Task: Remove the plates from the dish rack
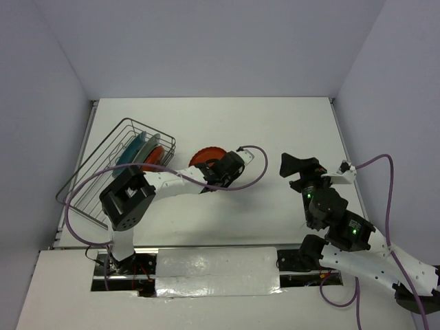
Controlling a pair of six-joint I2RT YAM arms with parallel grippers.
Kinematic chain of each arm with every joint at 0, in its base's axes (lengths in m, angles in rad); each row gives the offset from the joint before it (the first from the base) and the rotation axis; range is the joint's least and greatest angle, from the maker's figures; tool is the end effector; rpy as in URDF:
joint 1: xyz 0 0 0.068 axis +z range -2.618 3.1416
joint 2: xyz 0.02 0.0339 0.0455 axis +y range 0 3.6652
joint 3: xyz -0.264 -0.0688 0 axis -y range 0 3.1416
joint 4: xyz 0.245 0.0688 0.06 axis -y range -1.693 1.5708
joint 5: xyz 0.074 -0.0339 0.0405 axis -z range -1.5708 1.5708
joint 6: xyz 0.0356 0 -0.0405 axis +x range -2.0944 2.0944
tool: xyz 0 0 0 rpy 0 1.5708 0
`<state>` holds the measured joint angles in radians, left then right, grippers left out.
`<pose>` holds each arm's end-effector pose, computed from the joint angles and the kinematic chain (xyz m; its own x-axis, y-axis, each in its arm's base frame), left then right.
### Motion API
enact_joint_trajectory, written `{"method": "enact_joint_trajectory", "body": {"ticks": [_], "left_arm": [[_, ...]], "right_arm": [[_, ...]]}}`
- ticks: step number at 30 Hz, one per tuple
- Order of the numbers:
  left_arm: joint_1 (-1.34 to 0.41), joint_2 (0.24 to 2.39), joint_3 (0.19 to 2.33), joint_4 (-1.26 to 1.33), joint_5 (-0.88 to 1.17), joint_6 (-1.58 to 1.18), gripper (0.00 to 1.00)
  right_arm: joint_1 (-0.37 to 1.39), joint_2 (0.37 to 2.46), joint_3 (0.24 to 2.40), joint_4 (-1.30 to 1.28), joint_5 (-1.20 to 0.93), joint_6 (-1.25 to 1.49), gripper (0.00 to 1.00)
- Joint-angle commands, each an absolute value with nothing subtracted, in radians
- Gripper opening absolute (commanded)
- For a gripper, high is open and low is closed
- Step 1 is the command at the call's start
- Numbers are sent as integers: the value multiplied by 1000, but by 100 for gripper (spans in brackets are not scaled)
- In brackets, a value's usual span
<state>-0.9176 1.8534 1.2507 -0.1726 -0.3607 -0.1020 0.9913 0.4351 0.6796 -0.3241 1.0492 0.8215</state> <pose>0.2568 -0.3149 0.2025 -0.4832 0.4747 -0.7356 0.5435 0.8214 0.1730 0.0780 0.0628 0.3350 0.0116 0.6839 -0.7294 0.0703 0.7271 0.6829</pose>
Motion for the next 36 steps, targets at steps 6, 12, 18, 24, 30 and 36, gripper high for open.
{"method": "enact_joint_trajectory", "body": {"ticks": [6,12,18,24,30,36], "left_arm": [[-946,1871,1238,-100,-345,-121,34],[-966,1858,1236,-101,-338,-123,47],[-986,1694,1308,-176,-285,-112,47],[-893,1539,1625,-495,-327,-49,47],[-551,1373,1695,-662,-213,-34,47],[-338,1244,1664,-764,-233,31,50]], "right_arm": [[986,436,672,-256,1051,830,95],[986,422,664,-239,1042,830,94],[986,416,657,-221,1031,830,94],[988,420,640,-154,973,830,93],[986,431,637,-123,933,830,92],[986,423,635,-107,881,830,92]]}}
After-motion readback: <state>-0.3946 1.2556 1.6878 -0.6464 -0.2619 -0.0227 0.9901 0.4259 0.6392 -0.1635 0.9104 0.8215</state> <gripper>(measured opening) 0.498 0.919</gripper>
